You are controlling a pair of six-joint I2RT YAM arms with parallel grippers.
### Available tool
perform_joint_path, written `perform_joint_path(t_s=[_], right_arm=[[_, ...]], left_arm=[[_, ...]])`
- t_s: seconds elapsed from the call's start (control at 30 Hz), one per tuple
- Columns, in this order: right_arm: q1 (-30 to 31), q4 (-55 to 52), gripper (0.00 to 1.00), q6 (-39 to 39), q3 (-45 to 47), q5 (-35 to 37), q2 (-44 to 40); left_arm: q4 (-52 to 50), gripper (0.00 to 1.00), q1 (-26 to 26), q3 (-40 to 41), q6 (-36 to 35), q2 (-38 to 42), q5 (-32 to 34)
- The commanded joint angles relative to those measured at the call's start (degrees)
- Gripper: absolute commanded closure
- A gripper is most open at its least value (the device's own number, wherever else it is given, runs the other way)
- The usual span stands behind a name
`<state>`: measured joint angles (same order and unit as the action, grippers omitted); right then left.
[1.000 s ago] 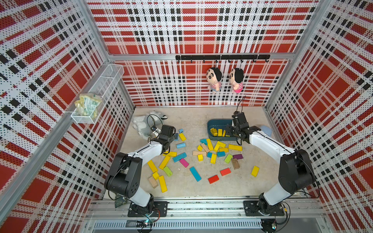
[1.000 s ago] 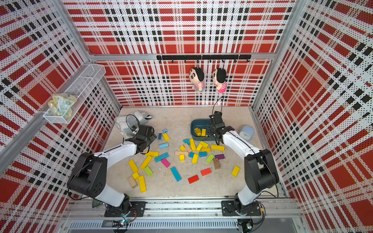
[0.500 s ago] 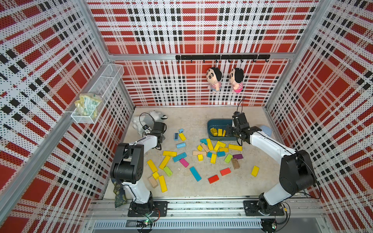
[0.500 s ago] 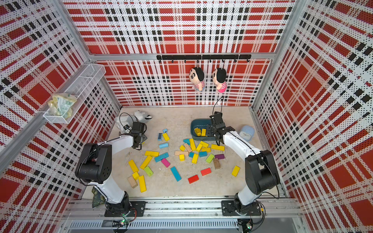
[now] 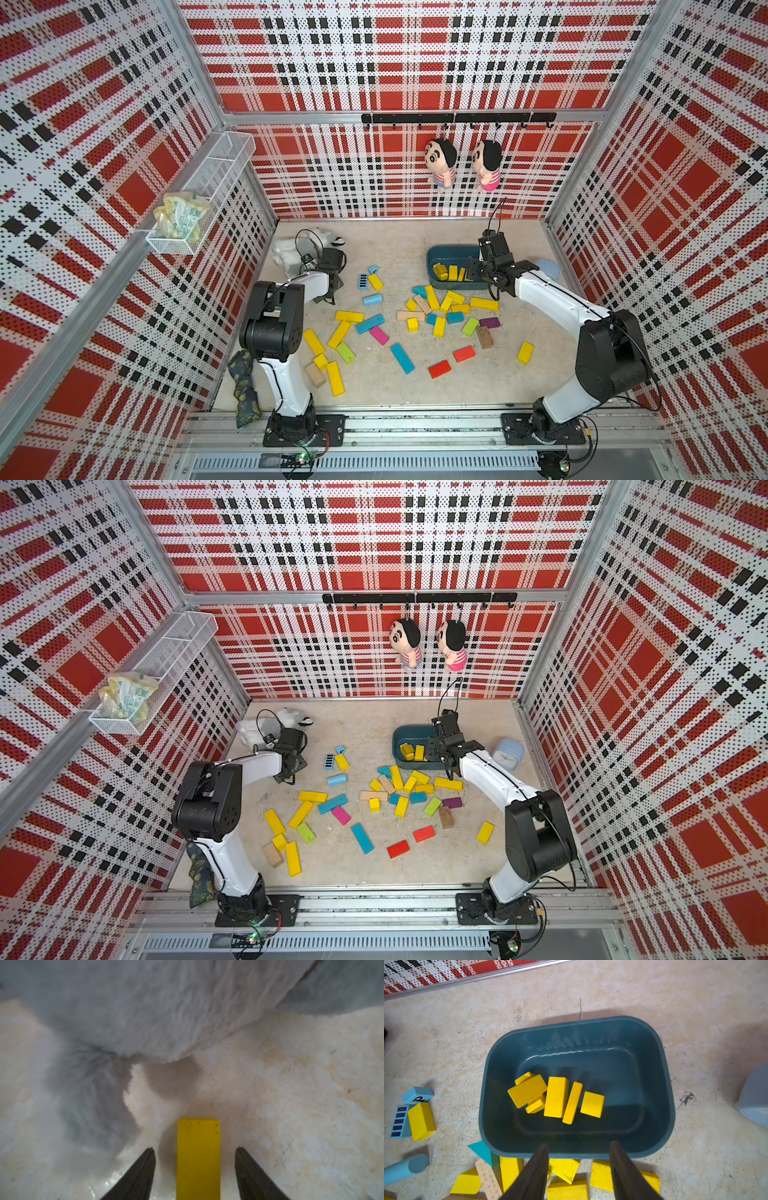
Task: Pick out the yellow building blocks
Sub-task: Pick up the building block from the center of the board.
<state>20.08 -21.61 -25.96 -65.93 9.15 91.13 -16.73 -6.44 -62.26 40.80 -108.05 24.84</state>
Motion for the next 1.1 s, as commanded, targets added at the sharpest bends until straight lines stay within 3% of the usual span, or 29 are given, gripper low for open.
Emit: perform_joint_path(t_s=[0.0, 0.43, 0.63, 0.8, 0.97, 1.07], right_arm=[[-0.37, -0.55, 0.49, -0.23, -0.73, 0.72, -2.06], [-0.36, -0.28, 0.49, -0.79, -1.82, -0.95, -1.23], [-0.37, -1.13, 0.49, 0.44, -2.63, -2.48, -1.31], [-0.26, 2.75, 0.49, 0.69, -0.16, -9.54, -3.04], [-0.12, 6.50, 0.49, -1.95, 1.13, -17.85, -4.41], [0.05, 3.27, 0.49, -2.30, -2.78, -22.46, -3.78]], left_arm=[[-0.67, 0.42, 0.54, -1.64, -0.37, -1.96, -1.33], [0.40, 0.69, 1.01, -0.50, -2.80, -1.98, -2.91], [0.84, 0.89, -2.01, -0.33, -3.14, 2.99, -1.48], [5.19, 0.96, -11.05, 0.55, -0.43, 13.13, -2.74], [19.38, 1.00, -19.23, 4.89, -3.04, 18.25, -10.57], [28.05, 1.00, -25.97, 7.04, -7.24, 19.72, -10.54]])
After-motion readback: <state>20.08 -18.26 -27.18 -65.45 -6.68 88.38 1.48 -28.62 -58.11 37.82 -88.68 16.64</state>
